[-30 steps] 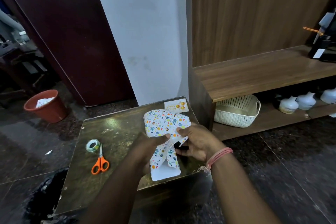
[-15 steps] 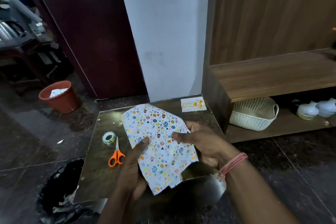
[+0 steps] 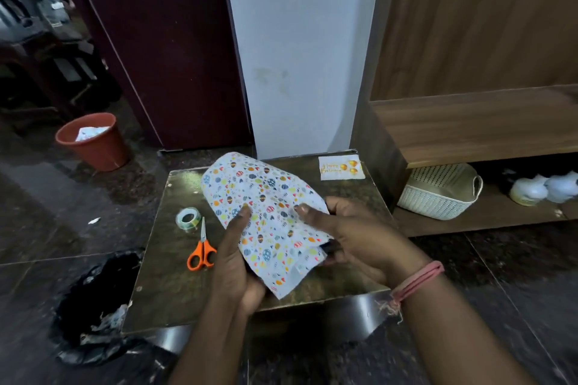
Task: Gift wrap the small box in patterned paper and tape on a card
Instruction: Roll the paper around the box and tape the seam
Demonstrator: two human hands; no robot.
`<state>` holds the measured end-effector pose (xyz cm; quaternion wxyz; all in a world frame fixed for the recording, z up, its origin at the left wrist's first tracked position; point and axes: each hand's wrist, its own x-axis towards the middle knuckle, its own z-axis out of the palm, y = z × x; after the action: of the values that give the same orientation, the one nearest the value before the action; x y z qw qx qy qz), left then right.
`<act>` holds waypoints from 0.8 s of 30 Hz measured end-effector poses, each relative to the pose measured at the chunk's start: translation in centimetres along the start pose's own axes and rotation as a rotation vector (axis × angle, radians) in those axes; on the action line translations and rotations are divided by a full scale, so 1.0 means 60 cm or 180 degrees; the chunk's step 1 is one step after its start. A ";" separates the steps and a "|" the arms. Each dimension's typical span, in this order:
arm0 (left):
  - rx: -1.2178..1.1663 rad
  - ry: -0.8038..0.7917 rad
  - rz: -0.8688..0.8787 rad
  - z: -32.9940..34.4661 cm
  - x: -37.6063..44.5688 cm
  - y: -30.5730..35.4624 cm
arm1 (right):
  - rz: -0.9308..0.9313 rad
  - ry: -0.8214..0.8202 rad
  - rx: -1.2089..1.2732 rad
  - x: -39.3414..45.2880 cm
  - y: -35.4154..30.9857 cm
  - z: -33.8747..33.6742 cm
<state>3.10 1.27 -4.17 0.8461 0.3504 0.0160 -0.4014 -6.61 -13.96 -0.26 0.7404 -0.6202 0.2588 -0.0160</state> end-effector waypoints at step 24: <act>-0.0003 0.0083 0.0453 -0.005 0.000 -0.011 | -0.0155 0.0452 0.0733 0.020 0.012 0.006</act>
<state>2.72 1.13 -4.77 0.8723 0.3555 0.0023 -0.3357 -5.63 -13.85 -1.34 0.7859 -0.5345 0.2919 -0.1075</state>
